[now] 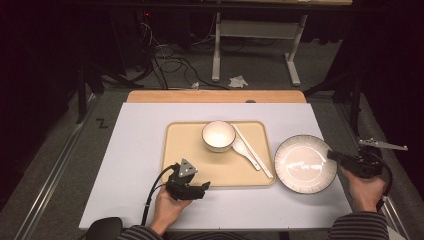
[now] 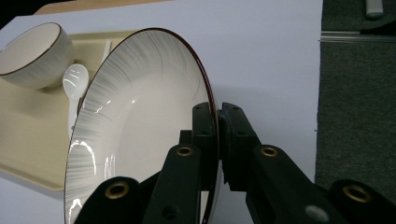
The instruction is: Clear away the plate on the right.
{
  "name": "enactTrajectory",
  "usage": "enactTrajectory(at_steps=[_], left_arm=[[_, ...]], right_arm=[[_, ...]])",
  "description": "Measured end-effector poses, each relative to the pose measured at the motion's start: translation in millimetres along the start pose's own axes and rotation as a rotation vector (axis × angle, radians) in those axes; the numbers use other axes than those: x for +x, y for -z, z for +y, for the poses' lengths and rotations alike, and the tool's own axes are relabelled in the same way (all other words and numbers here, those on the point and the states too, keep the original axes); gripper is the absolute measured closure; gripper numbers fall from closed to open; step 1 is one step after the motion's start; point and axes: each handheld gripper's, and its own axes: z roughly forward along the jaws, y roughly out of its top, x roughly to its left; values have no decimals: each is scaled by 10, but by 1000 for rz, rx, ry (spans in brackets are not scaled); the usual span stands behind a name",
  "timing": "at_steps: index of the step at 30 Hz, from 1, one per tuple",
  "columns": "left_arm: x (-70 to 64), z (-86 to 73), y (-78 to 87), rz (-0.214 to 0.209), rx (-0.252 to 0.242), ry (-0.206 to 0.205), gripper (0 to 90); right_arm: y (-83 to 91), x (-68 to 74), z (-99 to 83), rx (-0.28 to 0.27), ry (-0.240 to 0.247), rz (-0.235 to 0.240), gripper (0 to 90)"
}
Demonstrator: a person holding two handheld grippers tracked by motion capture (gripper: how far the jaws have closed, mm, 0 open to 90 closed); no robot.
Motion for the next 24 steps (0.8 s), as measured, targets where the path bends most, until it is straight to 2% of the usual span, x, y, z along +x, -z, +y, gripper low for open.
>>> enactTrajectory(at_steps=[9,14,19,20,24], left_arm=[[-45,-2,-36,-31,10,-7,336],[-69,14,-45,-53,5,4,348],[-86,44,-53,-85,9,46,356],[-93,50,-54,-91,8,55,356],[-139,63,-54,-108,2,53,364]], right_arm=[[89,6,-37,-20,-20,25,869],[138,22,-48,-34,-25,45,869],[183,103,-31,-48,-20,72,869],[189,130,-25,-59,-4,73,869],[190,263,8,-58,13,107,868]])
